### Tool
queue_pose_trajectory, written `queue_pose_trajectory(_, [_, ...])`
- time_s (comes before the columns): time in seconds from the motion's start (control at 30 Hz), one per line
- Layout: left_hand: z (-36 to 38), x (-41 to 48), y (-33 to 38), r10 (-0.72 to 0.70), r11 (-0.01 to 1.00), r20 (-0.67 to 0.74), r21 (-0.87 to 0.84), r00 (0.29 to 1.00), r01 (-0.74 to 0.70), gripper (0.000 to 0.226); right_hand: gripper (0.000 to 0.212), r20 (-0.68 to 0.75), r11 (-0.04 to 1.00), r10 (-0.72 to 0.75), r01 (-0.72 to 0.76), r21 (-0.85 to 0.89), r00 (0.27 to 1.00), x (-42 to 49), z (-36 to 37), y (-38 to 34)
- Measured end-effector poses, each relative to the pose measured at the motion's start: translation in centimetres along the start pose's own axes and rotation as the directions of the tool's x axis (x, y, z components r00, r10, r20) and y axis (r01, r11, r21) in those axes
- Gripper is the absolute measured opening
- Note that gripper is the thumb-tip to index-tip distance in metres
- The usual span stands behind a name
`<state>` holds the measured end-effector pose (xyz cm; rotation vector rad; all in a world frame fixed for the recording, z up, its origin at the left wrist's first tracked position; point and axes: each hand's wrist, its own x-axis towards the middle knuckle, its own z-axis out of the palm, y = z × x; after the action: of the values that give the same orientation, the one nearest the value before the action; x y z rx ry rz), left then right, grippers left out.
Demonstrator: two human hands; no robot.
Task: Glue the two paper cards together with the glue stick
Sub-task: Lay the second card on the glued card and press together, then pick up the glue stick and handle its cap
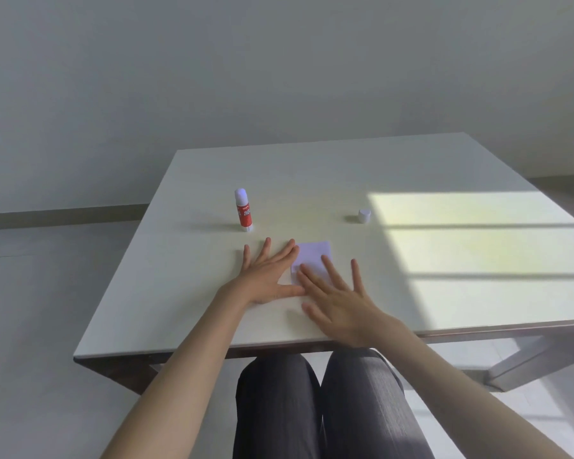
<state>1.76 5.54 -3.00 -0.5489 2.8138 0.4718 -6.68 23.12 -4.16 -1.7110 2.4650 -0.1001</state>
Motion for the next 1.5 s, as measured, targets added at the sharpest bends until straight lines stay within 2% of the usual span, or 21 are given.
queue_pose_trajectory(0.27, [0.1,-0.1,0.0,0.005,1.000,0.023,0.022,1.000,-0.005,0.090,0.058,0.005,0.988,0.152,-0.152,-0.018,0.988,2.2,-0.9,3.3])
queue_pose_trajectory(0.37, [0.2,-0.8,0.0,0.005,0.961,-0.143,-0.273,0.990,-0.045,0.078,0.058,-0.030,0.990,0.138,-0.139,-0.019,0.990,2.1,-0.2,3.5])
queue_pose_trajectory(0.4, [0.1,-1.1,0.0,-0.083,0.890,-0.307,-0.451,0.948,-0.068,0.069,0.058,-0.044,0.991,0.135,-0.136,-0.017,0.990,2.1,-0.1,3.6])
queue_pose_trajectory(0.47, [-0.4,-1.5,-0.4,-0.458,0.708,-0.583,-0.696,0.671,-0.122,0.052,0.056,-0.096,0.992,0.130,-0.129,0.010,0.987,2.0,0.0,3.7])
queue_pose_trajectory(0.5, [-0.9,-1.4,-0.8,-0.606,0.641,-0.599,-0.757,0.523,-0.125,0.051,0.055,-0.131,0.991,0.131,-0.126,0.049,0.983,1.9,0.0,3.7])
queue_pose_trajectory(0.53, [-1.7,-1.0,-1.3,-0.681,0.598,-0.570,-0.795,0.460,-0.101,0.055,0.055,-0.168,0.986,0.142,-0.123,0.116,0.976,1.8,0.0,3.6])
queue_pose_trajectory(0.67, [-3.9,2.4,-2.5,-0.720,0.584,-0.479,-0.809,0.502,0.066,0.067,0.055,-0.272,0.915,0.203,-0.083,0.396,0.941,1.6,-0.6,3.8])
queue_pose_trajectory(0.83, [-4.7,4.5,-2.1,-0.686,0.606,-0.520,-0.796,0.509,0.003,0.026,0.055,-0.330,0.885,0.241,-0.067,0.461,0.912,1.4,-0.7,3.8])
queue_pose_trajectory(0.93, [-5.2,4.0,-1.1,-0.667,0.428,-0.400,-0.896,0.628,-0.116,0.032,0.039,-0.425,0.835,0.339,-0.060,0.547,0.839,2.1,-1.7,3.2])
queue_pose_trajectory(1.0, [-5.5,3.2,0.3,-0.545,0.240,-0.354,-0.934,0.760,-0.264,0.020,0.028,-0.393,0.661,0.506,-0.053,0.748,0.768,3.2,-3.3,2.1])
queue_pose_trajectory(1.07, [-5.6,2.5,1.7,-0.416,0.086,-0.372,-0.925,0.830,-0.371,0.007,0.038,-0.095,0.261,0.533,-0.056,0.964,0.841,4.7,-5.5,1.0])
queue_pose_trajectory(1.1, [-5.5,2.1,2.3,-0.370,0.043,-0.384,-0.917,0.846,-0.397,0.009,0.044,0.090,0.019,0.431,-0.109,0.994,0.898,5.3,-6.3,0.6])
queue_pose_trajectory(1.17, [-5.6,1.4,2.8,-0.320,-0.004,-0.390,-0.911,0.863,-0.413,0.013,0.046,0.306,-0.355,0.195,-0.223,0.908,0.932,5.8,-7.4,-0.1])
queue_pose_trajectory(1.27, [-5.9,0.7,2.8,-0.304,-0.041,-0.387,-0.908,0.870,-0.418,0.009,0.032,0.337,-0.608,0.131,-0.193,0.770,0.932,6.0,-7.5,-0.7])
queue_pose_trajectory(1.3, [-6.0,0.5,2.9,-0.317,-0.046,-0.385,-0.907,0.867,-0.419,0.008,0.025,0.272,-0.607,0.169,-0.117,0.786,0.947,6.0,-7.4,-0.8])
queue_pose_trajectory(1.33, [-6.1,0.4,3.0,-0.335,-0.044,-0.381,-0.907,0.862,-0.418,0.007,0.017,0.136,-0.485,0.254,0.004,0.874,0.958,6.0,-7.0,-1.2])
queue_pose_trajectory(1.37, [-6.1,0.3,3.2,-0.350,-0.043,-0.375,-0.909,0.858,-0.415,0.006,0.011,-0.073,-0.193,0.366,0.152,0.969,0.928,5.9,-6.5,-1.5])
queue_pose_trajectory(1.4, [-6.1,0.3,3.4,-0.359,-0.044,-0.370,-0.911,0.857,-0.411,0.005,0.013,-0.342,0.238,0.431,0.260,0.936,0.835,5.7,-5.9,-1.6])
queue_pose_trajectory(1.43, [-6.1,0.2,3.6,-0.362,-0.042,-0.369,-0.911,0.856,-0.410,0.005,0.015,-0.589,0.620,0.366,0.283,0.732,0.721,5.5,-5.3,-1.7])
queue_pose_trajectory(1.47, [-6.0,0.2,3.7,-0.361,-0.038,-0.371,-0.911,0.855,-0.411,0.006,0.015,-0.740,0.835,0.227,0.265,0.482,0.633,5.4,-4.9,-1.6])
queue_pose_trajectory(1.5, [-5.9,0.1,3.8,-0.360,-0.034,-0.375,-0.910,0.854,-0.413,0.006,0.016,-0.793,0.913,0.131,0.240,0.331,0.595,5.4,-4.7,-1.5])
